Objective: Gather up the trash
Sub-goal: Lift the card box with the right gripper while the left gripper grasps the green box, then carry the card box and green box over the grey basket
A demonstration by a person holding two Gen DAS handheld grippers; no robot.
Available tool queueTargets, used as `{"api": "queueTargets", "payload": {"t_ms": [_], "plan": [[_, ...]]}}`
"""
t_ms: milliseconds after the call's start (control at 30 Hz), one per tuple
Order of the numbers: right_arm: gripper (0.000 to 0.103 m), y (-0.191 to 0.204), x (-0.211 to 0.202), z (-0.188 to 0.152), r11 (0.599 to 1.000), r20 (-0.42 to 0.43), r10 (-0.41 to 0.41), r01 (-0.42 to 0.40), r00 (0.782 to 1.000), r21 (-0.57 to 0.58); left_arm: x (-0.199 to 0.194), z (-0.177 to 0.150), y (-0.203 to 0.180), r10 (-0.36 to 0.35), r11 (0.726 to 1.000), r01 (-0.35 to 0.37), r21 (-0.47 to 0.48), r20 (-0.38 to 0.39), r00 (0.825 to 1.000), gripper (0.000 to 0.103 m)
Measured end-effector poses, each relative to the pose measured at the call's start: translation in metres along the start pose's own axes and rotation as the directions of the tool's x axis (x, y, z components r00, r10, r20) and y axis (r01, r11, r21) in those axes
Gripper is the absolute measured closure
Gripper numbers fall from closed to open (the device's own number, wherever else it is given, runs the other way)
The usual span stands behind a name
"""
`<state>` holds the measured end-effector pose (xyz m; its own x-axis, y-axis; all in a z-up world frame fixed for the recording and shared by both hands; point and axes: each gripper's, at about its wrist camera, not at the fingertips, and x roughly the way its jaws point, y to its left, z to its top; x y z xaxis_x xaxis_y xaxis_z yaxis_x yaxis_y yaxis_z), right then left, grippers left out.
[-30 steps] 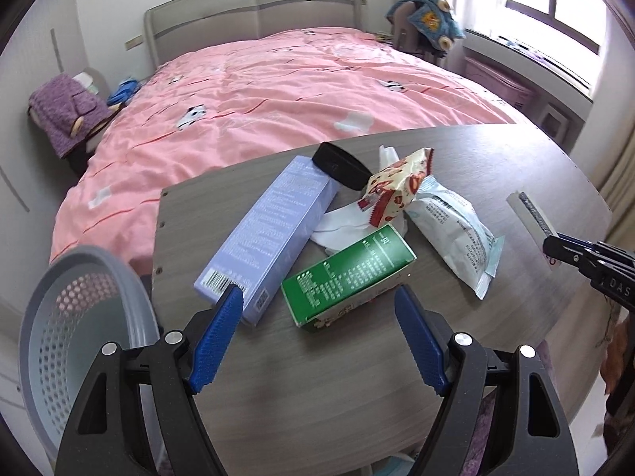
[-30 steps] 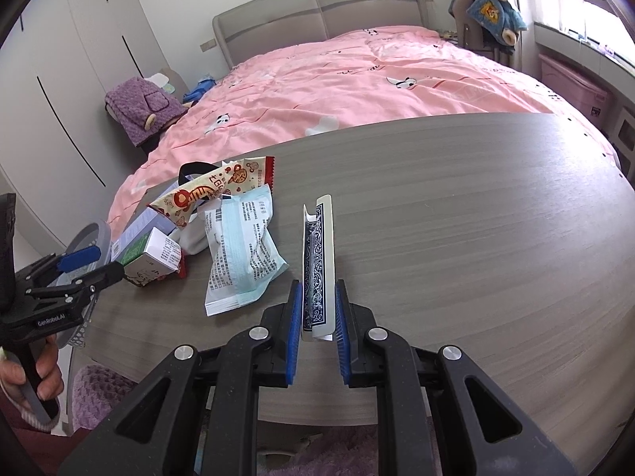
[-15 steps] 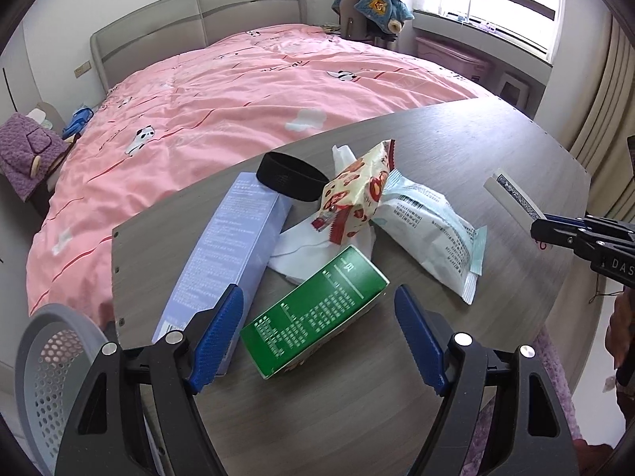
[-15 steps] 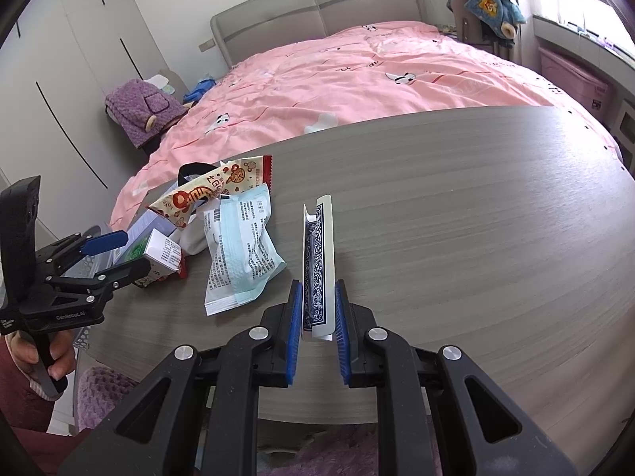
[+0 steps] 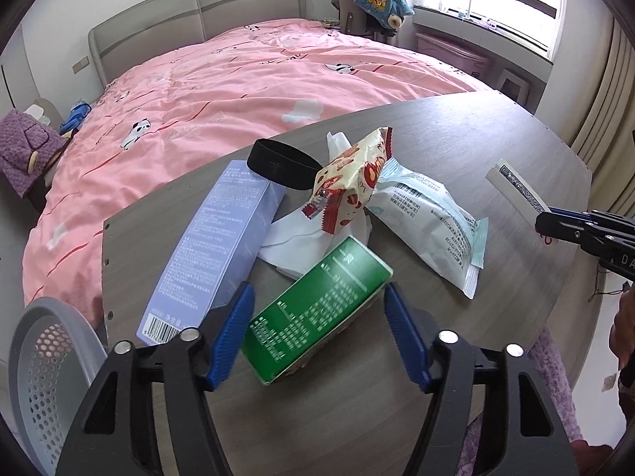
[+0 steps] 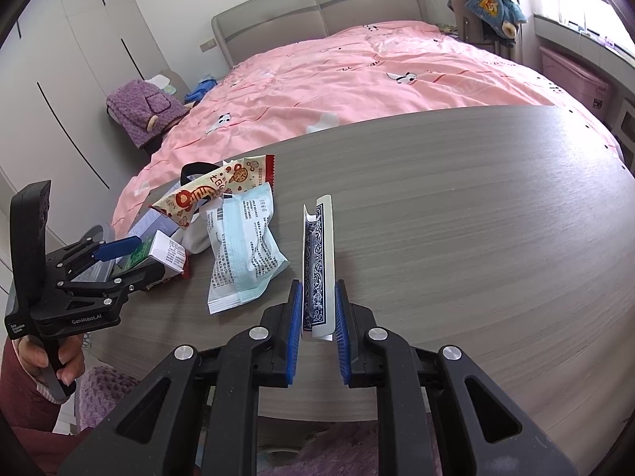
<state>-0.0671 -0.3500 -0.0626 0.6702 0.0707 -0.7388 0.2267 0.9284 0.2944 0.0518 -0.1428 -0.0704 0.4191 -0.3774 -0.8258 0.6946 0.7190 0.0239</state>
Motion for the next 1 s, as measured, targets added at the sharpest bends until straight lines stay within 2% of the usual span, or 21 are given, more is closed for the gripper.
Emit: {"api": "queueTargets", "payload": {"t_ms": [200,400,567,800,1000], "plan": [[0.087,0.005,-0.004,0.000,1.000,0.002,0.004,-0.004,1.000,-0.010,-0.007,-0.005,-0.001,0.002,0.999,-0.002,-0.035,0.002,1.000,0.057],[0.087,0.011,-0.008,0.001,1.000,0.006,0.004,-0.004,1.000,-0.024,-0.019,-0.009,0.002,-0.031,0.991,0.033,-0.128,0.012,0.999,0.071],[0.087,0.023,-0.012,0.001,0.999,0.011,0.011,-0.011,1.000,-0.045,-0.037,-0.014,0.008,-0.041,0.979,0.049,-0.197,0.048,0.998,0.072],[0.087,0.049,-0.021,0.002,0.995,0.024,0.044,-0.042,0.999,-0.089,-0.068,-0.022,0.023,0.044,0.964,-0.015,-0.267,0.103,0.994,0.072],[0.087,0.086,-0.026,0.003,0.985,0.026,0.088,-0.083,0.996,-0.154,-0.099,-0.036,0.046,0.167,0.936,-0.112,-0.334,0.141,0.976,0.072]]}}
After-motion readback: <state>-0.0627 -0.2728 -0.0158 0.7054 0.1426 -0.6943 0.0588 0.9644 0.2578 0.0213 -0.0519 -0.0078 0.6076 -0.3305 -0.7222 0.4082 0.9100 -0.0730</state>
